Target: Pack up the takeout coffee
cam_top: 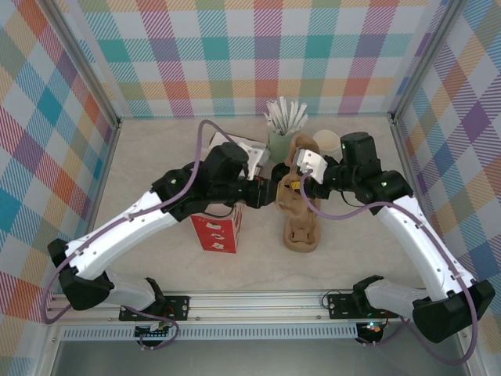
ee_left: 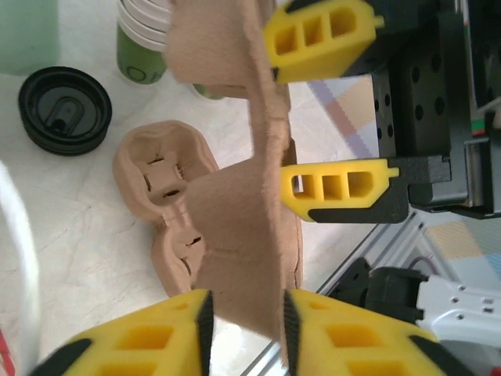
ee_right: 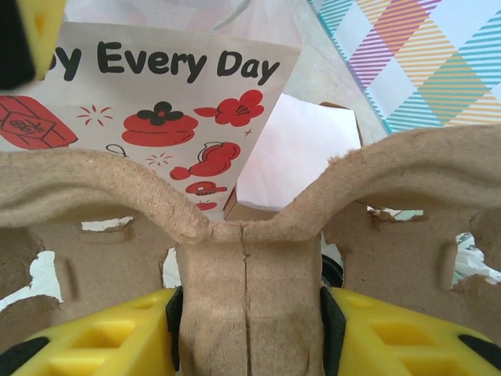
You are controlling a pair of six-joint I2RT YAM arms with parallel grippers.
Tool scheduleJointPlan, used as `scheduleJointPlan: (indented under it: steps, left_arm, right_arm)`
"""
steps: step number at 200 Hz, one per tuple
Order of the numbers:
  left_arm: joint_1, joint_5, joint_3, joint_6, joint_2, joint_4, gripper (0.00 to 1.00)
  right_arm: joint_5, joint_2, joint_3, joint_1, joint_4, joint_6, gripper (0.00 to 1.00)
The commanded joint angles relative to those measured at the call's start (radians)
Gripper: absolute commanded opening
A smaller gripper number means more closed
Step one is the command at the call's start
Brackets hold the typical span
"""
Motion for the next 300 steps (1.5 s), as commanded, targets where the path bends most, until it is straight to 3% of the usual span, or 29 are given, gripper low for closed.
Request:
scheduleJointPlan:
  steps: [1,37,74,101,143,201,248,300]
  left_arm:
    - [0.047,-0.041,0.021,0.018,-0.088,-0.05,0.36]
    - [0.156,-0.114,0.026,0.021,-0.213,-0.153,0.44]
    - [0.324,-0.145,-0.022,0.008,-0.321,-0.261,0.52]
    - [0.437,-0.105,-0.08,-0.01,-0.365,-0.291,0.56]
    - [0.566,0.005,-0.223,-0.045,-0.395,-0.295,0.61]
    - [0.577,0.134,-0.42,-0.125,-0.501,-0.214,0.64]
    - [0.578,0.136,-0.475,-0.142,-0.508,-0.201,0.51]
    - [0.577,0.149,-0.502,-0.148,-0.509,-0.181,0.45]
  right_arm:
    - [-0.007,-0.001,0.043,0.007,-0.037,0.009,0.49]
    - [-0.011,0.01,0.129,0.007,-0.058,0.051,0.49]
    - [-0.036,0.07,0.315,0.018,-0.118,0.114,0.49]
    - [-0.093,0.151,0.482,0.052,-0.133,0.203,0.49]
    - [-0.123,0.356,0.73,0.195,-0.196,0.357,0.48]
    - [-0.254,0.627,0.955,0.344,-0.29,0.574,0.49]
    - [-0.355,0.818,1.139,0.371,-0.407,0.695,0.49]
    - [-0.367,0.899,1.159,0.372,-0.454,0.729,0.49]
